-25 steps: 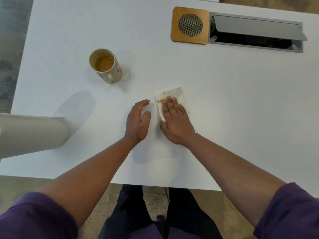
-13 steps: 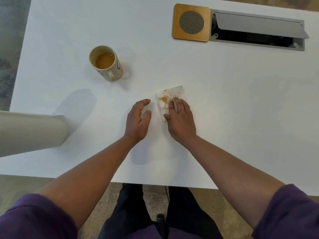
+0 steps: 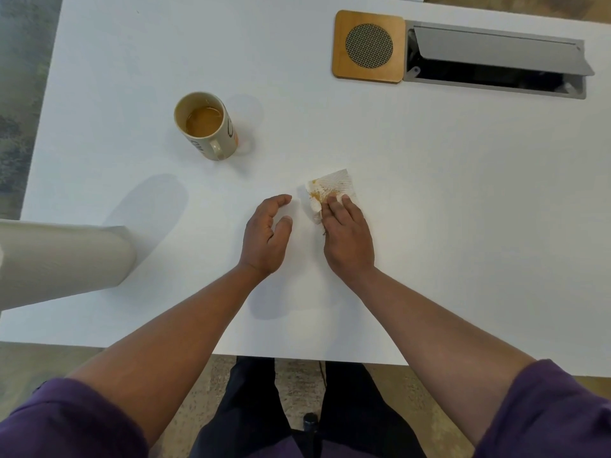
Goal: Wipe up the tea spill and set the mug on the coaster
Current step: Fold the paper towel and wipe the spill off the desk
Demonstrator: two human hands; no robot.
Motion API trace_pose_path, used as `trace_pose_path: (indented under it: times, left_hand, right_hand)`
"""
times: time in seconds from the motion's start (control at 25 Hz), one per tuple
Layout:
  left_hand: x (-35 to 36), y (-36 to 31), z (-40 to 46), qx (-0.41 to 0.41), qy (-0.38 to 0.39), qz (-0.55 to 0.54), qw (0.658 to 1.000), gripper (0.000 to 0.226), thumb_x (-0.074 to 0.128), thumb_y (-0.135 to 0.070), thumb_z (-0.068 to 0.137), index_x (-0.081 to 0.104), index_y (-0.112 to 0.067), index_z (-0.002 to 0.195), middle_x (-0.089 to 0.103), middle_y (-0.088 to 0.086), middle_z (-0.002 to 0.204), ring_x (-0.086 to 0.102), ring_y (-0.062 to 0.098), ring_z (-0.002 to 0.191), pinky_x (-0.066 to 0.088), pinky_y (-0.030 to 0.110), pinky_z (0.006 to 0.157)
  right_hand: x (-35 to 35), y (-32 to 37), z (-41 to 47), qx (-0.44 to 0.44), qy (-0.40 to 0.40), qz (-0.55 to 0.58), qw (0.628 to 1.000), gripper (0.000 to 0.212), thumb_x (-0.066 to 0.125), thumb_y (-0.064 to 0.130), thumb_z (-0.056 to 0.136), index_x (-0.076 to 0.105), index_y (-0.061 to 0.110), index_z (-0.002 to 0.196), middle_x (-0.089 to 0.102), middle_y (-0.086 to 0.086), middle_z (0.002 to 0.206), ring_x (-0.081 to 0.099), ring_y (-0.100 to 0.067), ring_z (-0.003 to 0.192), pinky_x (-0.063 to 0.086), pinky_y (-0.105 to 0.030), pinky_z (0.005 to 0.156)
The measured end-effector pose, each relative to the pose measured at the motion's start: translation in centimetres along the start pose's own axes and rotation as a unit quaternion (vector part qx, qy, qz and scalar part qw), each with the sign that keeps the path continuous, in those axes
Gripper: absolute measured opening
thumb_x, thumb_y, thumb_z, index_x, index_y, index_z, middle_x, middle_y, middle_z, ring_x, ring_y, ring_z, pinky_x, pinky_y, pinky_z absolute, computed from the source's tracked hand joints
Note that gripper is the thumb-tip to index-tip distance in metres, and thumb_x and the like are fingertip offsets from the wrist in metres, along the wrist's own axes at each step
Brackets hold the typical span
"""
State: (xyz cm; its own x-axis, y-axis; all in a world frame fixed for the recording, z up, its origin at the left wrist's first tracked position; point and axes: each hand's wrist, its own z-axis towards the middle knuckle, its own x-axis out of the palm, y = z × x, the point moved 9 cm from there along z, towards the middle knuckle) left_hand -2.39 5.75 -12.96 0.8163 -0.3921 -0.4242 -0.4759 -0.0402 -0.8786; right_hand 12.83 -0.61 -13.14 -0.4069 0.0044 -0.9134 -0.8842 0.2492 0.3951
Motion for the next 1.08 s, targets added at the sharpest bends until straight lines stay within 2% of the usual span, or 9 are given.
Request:
trace_pose_path:
  times: [0.12, 0.2, 0.36, 0.44, 0.56, 0.72, 0.84, 0.92, 1.08]
  left_hand:
    - [-0.2, 0.0, 0.4, 0.028, -0.002, 0.07, 0.997, 0.041, 0.051, -0.015, 0.09, 0.063, -0.014, 0.13, 0.064, -0.005, 0.13, 0.055, 0.004, 0.115, 0.044, 0.017, 0.099]
    - [0.1, -0.4, 0.7, 0.097, 0.018, 0.152, 0.983, 0.037, 0.053, -0.002, 0.093, 0.065, -0.008, 0.127, 0.064, 0.004, 0.132, 0.058, 0.016, 0.118, 0.049, 0.03, 0.101]
    - [-0.3, 0.7, 1.9, 0.16, 0.028, 0.288, 0.944, 0.034, 0.058, -0.008, 0.1, 0.064, -0.005, 0.133, 0.057, 0.014, 0.144, 0.047, 0.04, 0.13, 0.042, 0.049, 0.109]
    - [-1.4, 1.8, 2.1, 0.146, 0.017, 0.34, 0.929, 0.04, 0.055, -0.018, 0.103, 0.058, -0.014, 0.142, 0.05, 0.008, 0.152, 0.04, 0.037, 0.136, 0.035, 0.05, 0.11]
    - [-2.3, 2.6, 2.1, 0.141, 0.01, 0.367, 0.919, 0.043, 0.049, -0.026, 0.105, 0.049, -0.021, 0.148, 0.044, 0.003, 0.157, 0.035, 0.031, 0.139, 0.03, 0.046, 0.111]
    - [-2.1, 2.5, 2.2, 0.13, 0.008, 0.379, 0.916, 0.044, 0.048, -0.027, 0.104, 0.048, -0.021, 0.148, 0.043, 0.003, 0.157, 0.034, 0.031, 0.137, 0.029, 0.045, 0.109]
    - [-2.2, 2.5, 2.2, 0.128, 0.012, 0.384, 0.914, 0.045, 0.047, -0.028, 0.103, 0.048, -0.02, 0.147, 0.042, 0.004, 0.157, 0.034, 0.032, 0.137, 0.028, 0.046, 0.109]
    - [-2.1, 2.4, 2.3, 0.124, 0.016, 0.384, 0.915, 0.045, 0.047, -0.028, 0.103, 0.049, -0.02, 0.147, 0.042, 0.005, 0.157, 0.035, 0.033, 0.138, 0.028, 0.046, 0.109]
    - [-1.9, 2.4, 2.3, 0.117, 0.02, 0.391, 0.913, 0.046, 0.046, -0.029, 0.103, 0.048, -0.02, 0.147, 0.041, 0.005, 0.158, 0.034, 0.034, 0.138, 0.029, 0.047, 0.11]
  right_hand:
    - [0.1, 0.5, -0.6, -0.043, 0.0, -0.014, 0.999, 0.045, 0.054, -0.005, 0.088, 0.061, -0.003, 0.132, 0.057, -0.019, 0.143, 0.05, -0.046, 0.132, 0.047, -0.055, 0.103]
    - [-0.1, 0.4, -0.5, -0.05, -0.003, -0.027, 0.998, 0.044, 0.058, -0.007, 0.086, 0.063, -0.002, 0.129, 0.055, -0.021, 0.145, 0.051, -0.046, 0.13, 0.049, -0.054, 0.1]
    - [-0.6, -0.8, 0.5, 0.034, -0.009, -0.004, 0.999, 0.025, 0.054, 0.001, 0.092, 0.064, 0.006, 0.114, 0.04, -0.018, 0.156, 0.039, -0.04, 0.142, 0.04, -0.05, 0.102]
    - [-1.0, -1.4, 1.1, 0.061, -0.032, 0.02, 0.997, 0.015, 0.047, 0.006, 0.097, 0.059, 0.003, 0.106, 0.041, -0.021, 0.155, 0.034, -0.038, 0.146, 0.036, -0.051, 0.109]
    - [-1.4, -1.9, 2.3, 0.056, -0.046, 0.035, 0.997, 0.021, 0.044, 0.006, 0.097, 0.059, -0.002, 0.11, 0.047, -0.023, 0.151, 0.038, -0.039, 0.143, 0.037, -0.051, 0.111]
    - [-2.8, -2.1, 1.2, 0.07, -0.079, 0.03, 0.994, 0.031, 0.057, 0.015, 0.086, 0.059, 0.012, 0.117, 0.056, -0.007, 0.133, 0.048, -0.03, 0.117, 0.037, -0.043, 0.089]
    - [-2.7, -1.8, 0.4, 0.021, -0.047, 0.03, 0.998, 0.036, 0.064, 0.018, 0.08, 0.062, 0.008, 0.115, 0.06, -0.009, 0.118, 0.054, -0.032, 0.099, 0.045, -0.042, 0.083]
    - [-2.9, -1.6, 0.5, -0.013, -0.04, 0.021, 0.999, 0.026, 0.065, 0.011, 0.084, 0.068, 0.004, 0.108, 0.063, -0.013, 0.108, 0.056, -0.035, 0.089, 0.05, -0.043, 0.075]
    - [-2.1, -0.4, 0.9, -0.011, -0.017, 0.052, 0.998, 0.019, 0.06, 0.003, 0.089, 0.074, 0.001, 0.103, 0.064, -0.015, 0.096, 0.062, -0.038, 0.081, 0.053, -0.041, 0.065]
